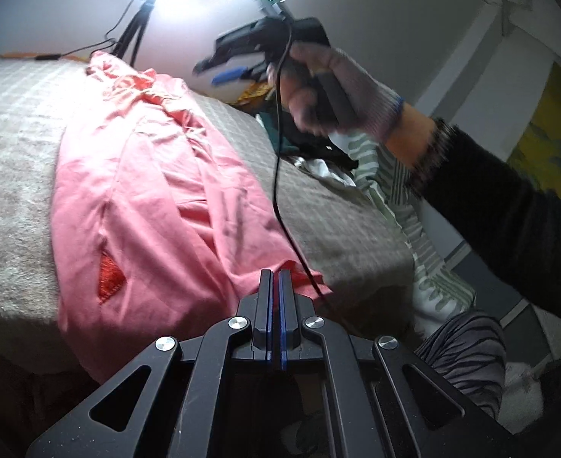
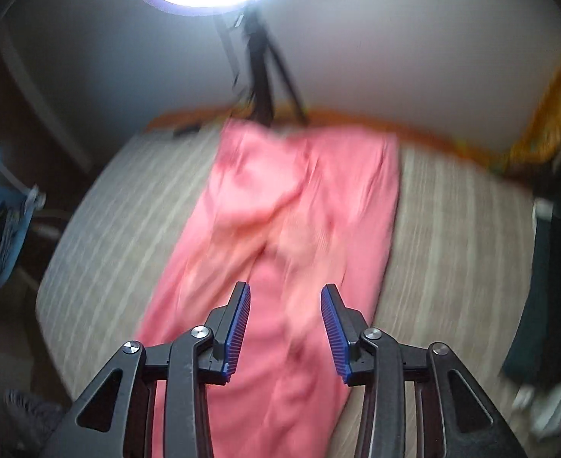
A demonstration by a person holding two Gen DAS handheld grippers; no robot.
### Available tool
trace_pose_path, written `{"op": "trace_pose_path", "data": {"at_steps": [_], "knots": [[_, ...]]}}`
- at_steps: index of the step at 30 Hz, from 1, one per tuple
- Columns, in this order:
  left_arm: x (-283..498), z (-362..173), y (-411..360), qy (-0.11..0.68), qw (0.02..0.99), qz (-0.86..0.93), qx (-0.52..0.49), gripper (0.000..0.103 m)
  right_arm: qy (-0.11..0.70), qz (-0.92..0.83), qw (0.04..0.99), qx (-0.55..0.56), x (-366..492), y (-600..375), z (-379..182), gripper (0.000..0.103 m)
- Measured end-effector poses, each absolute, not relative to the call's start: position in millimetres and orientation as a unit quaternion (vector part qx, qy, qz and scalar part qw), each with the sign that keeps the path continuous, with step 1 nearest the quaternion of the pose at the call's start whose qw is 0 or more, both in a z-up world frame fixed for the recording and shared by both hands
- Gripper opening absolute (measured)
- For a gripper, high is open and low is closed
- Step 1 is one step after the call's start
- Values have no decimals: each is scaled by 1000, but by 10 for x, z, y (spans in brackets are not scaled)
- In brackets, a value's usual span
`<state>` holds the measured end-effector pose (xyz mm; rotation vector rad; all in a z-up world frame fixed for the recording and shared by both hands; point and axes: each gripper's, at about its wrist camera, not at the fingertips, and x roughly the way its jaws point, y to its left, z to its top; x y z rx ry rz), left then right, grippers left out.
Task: Fold small clothes
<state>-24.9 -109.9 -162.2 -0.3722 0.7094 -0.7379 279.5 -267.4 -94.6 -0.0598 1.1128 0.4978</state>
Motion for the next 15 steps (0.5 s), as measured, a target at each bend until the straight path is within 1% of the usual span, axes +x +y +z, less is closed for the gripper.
{"op": "trace_pose_path", "data": {"at_steps": [5,8,11,15], "knots": [[-350,-1633,-1154,333,860,-352,-161,1,562,204,797,-86,2449,-2562,-1375,39],[-389,-1659,-1110,334,862,-345,-162,1,565,194,796,-99,2302,-2543,-1477,38],[-322,-1669,-1022,348,858,-332,-179,1,563,196,799,-81,2161,-2611,-1433,38],[-166,-1542,-849,345,861,-317,-198,2,539,218,812,-52,1734,-2806,-1196,38]]}}
